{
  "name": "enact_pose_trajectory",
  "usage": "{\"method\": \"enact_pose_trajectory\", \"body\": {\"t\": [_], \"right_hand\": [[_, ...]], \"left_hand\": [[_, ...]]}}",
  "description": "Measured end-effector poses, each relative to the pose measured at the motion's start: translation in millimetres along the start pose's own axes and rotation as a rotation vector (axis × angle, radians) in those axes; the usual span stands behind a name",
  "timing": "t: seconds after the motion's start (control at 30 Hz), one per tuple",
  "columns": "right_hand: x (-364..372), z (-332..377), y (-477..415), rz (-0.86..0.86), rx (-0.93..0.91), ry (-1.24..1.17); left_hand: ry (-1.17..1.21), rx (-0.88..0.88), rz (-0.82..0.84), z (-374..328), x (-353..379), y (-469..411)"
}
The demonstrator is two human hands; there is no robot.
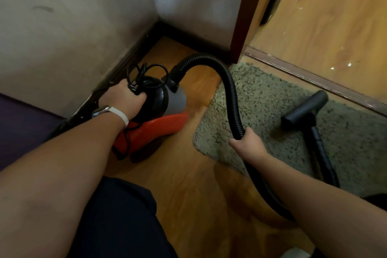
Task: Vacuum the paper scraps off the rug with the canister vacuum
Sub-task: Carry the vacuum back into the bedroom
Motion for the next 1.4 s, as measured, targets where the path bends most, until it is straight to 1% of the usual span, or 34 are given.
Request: {"method": "enact_pose_trajectory", "body": {"t": [0.17, 0.23, 0.3, 0.37, 0.47, 0.53, 0.63, 0.7, 0.8, 0.87, 0.9, 0.97, 1.0, 1.07, 1.1, 1.17, 1.23, 1.3, 1.4], "right_hand": [[-18, 55, 38, 0.124, -0.258, -0.174], [-20, 57, 47, 0.209, -0.258, -0.229], [-21, 50, 53, 0.279, -0.178, -0.203], [-31, 50, 55, 0.25, -0.143, -0.12], [-54, 64, 55, 0.148, -0.194, -0.056], [-66, 74, 61, 0.135, -0.258, -0.094], [-82, 93, 78, 0.14, -0.367, -0.26], [-89, 103, 82, 0.162, -0.382, -0.319], [-90, 118, 81, 0.166, -0.359, -0.267], [-95, 131, 82, 0.101, -0.357, -0.265], [-101, 138, 83, 0.047, -0.359, -0.309], [-113, 150, 87, -0.02, -0.367, -0.489], [-117, 155, 89, -0.015, -0.386, -0.57], [-117, 163, 95, 0.054, -0.439, -0.645], [-117, 167, 98, 0.088, -0.474, -0.647], [-118, 171, 102, 0.098, -0.521, -0.624], [-121, 166, 96, 0.068, -0.494, -0.641], [-123, 153, 84, 0.041, -0.432, -0.623], [-126, 137, 75, 0.041, -0.395, -0.495]], "left_hand": [[0.048, -0.035, 0.011, 0, 1, -5], [0.071, -0.046, 0.002, -1, 0, -4], [0.088, -0.05, -0.001, -2, 0, -4], [0.081, -0.059, -0.004, -1, 0, -4], [0.075, -0.066, 0.004, -2, -2, -3], [0.102, -0.077, 0.03, -3, -2, -2], [0.168, -0.1, 0.09, -4, -4, 4], [0.228, -0.121, 0.126, -6, -6, 10], [0.32, -0.118, 0.159, -18, -11, 19], [0.375, -0.092, 0.161, -30, -13, 24], [0.407, -0.079, 0.159, -36, -15, 27], [0.507, -0.075, 0.155, -46, -18, 33], [0.569, -0.081, 0.147, -50, -19, 38], [0.7, -0.108, 0.13, -56, -22, 47], [0.773, -0.133, 0.127, -59, -22, 51], [0.914, -0.182, 0.131, -67, -25, 56], [1.017, -0.202, 0.144, -78, -28, 62], [1.07, -0.205, 0.154, -89, -29, 68], [1.089, -0.187, 0.163, -109, -31, 79]]}}
Point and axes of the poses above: each hand's wrist, its own y-axis away from the middle knuckle, its own x-axis out of the palm, z = x × y, the point moved 7 cm from there along -y, towards the middle knuckle, and after that the axes turned 3 degrees about y, right-handed, at the moved point
